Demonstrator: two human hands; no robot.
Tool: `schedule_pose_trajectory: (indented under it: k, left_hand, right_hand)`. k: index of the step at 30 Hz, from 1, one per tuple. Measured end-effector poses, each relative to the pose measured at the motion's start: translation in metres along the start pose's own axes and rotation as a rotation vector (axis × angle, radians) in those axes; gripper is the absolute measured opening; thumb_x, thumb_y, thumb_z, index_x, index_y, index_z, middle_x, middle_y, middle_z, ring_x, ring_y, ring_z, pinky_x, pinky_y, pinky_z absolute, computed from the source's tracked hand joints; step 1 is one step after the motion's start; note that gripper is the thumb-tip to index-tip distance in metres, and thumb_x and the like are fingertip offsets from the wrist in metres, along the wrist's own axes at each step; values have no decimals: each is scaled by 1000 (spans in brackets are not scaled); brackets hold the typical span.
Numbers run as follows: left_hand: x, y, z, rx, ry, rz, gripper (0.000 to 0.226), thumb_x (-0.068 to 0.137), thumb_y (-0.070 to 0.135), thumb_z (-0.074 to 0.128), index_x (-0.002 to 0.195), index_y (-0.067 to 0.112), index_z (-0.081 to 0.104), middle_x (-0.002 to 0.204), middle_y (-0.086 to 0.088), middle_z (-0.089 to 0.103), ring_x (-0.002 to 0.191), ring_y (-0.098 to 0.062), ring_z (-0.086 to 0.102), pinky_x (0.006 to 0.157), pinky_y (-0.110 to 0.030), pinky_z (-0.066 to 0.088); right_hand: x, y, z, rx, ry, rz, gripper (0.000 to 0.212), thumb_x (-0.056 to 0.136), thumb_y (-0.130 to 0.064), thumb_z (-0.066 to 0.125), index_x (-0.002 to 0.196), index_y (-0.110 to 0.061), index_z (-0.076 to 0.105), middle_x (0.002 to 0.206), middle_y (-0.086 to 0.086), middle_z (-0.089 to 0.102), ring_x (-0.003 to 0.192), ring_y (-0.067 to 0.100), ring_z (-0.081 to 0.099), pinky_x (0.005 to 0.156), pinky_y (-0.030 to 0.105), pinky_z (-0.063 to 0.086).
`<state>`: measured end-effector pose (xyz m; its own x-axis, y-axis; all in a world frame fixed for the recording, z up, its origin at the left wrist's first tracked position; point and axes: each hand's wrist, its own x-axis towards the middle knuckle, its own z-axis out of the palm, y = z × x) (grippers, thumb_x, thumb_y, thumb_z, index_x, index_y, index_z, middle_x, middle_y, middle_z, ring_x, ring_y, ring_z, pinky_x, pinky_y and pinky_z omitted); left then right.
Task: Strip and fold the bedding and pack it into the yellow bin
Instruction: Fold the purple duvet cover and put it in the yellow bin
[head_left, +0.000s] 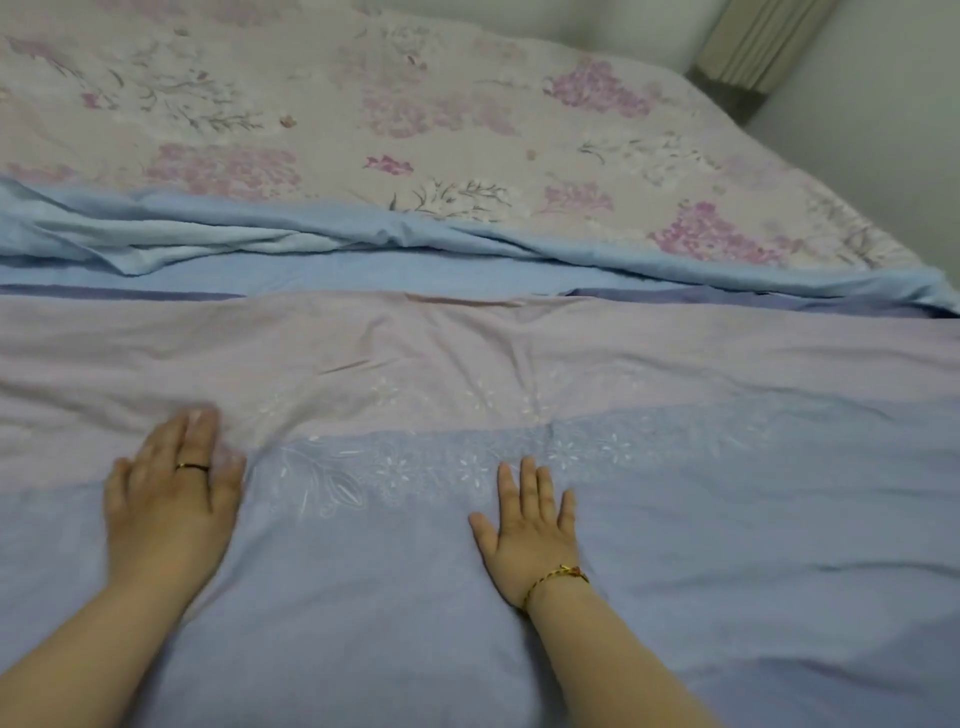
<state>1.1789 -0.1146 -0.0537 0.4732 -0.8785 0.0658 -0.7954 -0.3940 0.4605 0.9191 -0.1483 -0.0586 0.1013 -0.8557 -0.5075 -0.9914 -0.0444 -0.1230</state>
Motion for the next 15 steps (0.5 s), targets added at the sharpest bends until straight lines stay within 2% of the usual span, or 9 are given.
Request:
schedule_pose_trajectory:
  k: [2, 4, 5, 7, 8, 9, 11, 13, 15]
  left_hand:
    - [-15, 61, 26, 19, -138, 146, 81, 77, 51, 15, 135, 5, 45, 143, -22, 40, 133, -37, 37, 109, -49, 18]
    - [-17, 116, 59, 28, -258, 277, 76, 81, 54, 10, 145, 16, 29, 154, -10, 21, 143, -25, 20, 113, -38, 4]
    - [-12, 142, 76, 18, -275, 315, 65, 90, 50, 13, 147, 21, 19, 157, -5, 10, 145, -19, 10, 114, -33, 0]
    - [7, 179, 101, 13, -292, 267, 51, 100, 35, 25, 148, 24, 12, 158, -1, 2, 145, -15, 1, 114, -29, -1]
    - [16, 191, 112, 8, -260, 240, 51, 100, 33, 27, 148, 24, 13, 158, -1, 2, 145, -15, 1, 114, -29, -2]
    - [25, 199, 128, 50, -243, 214, 52, 99, 38, 25, 148, 24, 14, 158, -1, 3, 145, -15, 1, 114, -29, -2]
    - [36, 201, 146, 123, -151, 180, 68, 89, 56, 14, 147, 21, 22, 157, -5, 11, 145, -19, 8, 111, -29, -2]
    - [47, 205, 166, 129, -79, 157, 85, 76, 60, 10, 142, 13, 35, 152, -13, 26, 142, -29, 21, 111, -36, 5]
    - [58, 197, 174, 107, -44, 125, 84, 76, 57, 15, 139, 7, 39, 148, -21, 31, 138, -37, 25, 113, -48, 11]
  right_hand:
    - [1, 5, -3, 38, 1, -63, 142, 18, -74, -47, 145, -19, -19, 150, 1, -31, 141, 22, -25, 106, 41, -28]
    - [4, 12, -4, 53, 25, -116, 114, 52, -79, -23, 148, -18, -12, 143, 1, -34, 142, 23, -20, 95, 33, -37]
    - [8, 22, -5, 64, 107, -167, 95, 69, -68, -6, 149, -16, -1, 145, 1, -24, 145, 23, -8, 97, 29, -32]
    - [17, 51, -13, 66, 224, -298, 63, 78, -48, 25, 134, -19, 33, 146, -7, 35, 131, 12, 43, 109, 25, 3]
    - [26, 72, -18, 48, 236, -376, 49, 75, -45, 31, 120, -28, 40, 130, -16, 55, 116, 4, 55, 106, 24, 18]
    - [41, 95, -25, 44, 278, -420, 42, 73, -44, 33, 113, -32, 41, 120, -18, 62, 111, 0, 56, 104, 25, 22]
    - [73, 135, -42, 48, 377, -407, 42, 75, -40, 35, 114, -28, 44, 121, -8, 64, 116, 9, 46, 108, 29, 18]
    - [108, 185, -74, -17, 456, -274, 49, 78, -37, 35, 122, -21, 50, 130, 7, 58, 123, 21, 44, 109, 34, 24]
    - [143, 219, -121, -57, 456, -191, 53, 92, -31, 26, 142, -17, 33, 153, 8, 25, 141, 18, 24, 115, 34, 11]
